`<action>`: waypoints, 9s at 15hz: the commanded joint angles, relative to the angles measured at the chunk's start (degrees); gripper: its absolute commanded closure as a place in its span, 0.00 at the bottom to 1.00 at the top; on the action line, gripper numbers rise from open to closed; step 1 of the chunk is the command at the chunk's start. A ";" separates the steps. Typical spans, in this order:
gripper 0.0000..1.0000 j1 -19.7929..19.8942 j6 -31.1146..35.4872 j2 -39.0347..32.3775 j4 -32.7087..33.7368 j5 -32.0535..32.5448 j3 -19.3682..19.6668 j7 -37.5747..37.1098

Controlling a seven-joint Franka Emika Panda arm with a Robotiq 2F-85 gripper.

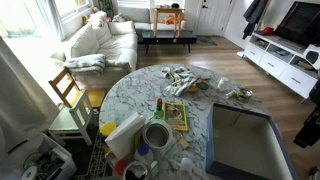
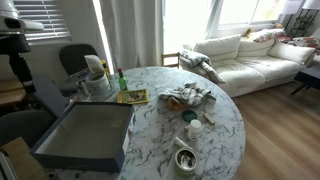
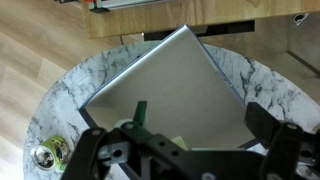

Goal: Turn the grey box over

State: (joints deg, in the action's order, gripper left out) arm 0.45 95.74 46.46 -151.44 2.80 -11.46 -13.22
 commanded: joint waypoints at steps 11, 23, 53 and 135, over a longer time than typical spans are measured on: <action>0.00 -1.01 -0.11 -0.18 0.09 0.51 0.81 -0.60; 0.00 12.27 20.24 -15.01 -6.33 1.97 3.24 -24.09; 1.00 10.96 33.56 -42.12 -5.84 25.41 14.41 -52.53; 0.00 -2.37 1.59 -30.24 18.20 32.27 6.31 -42.55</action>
State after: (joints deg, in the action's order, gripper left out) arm -2.74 97.28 16.22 -133.29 35.27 -4.37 -55.92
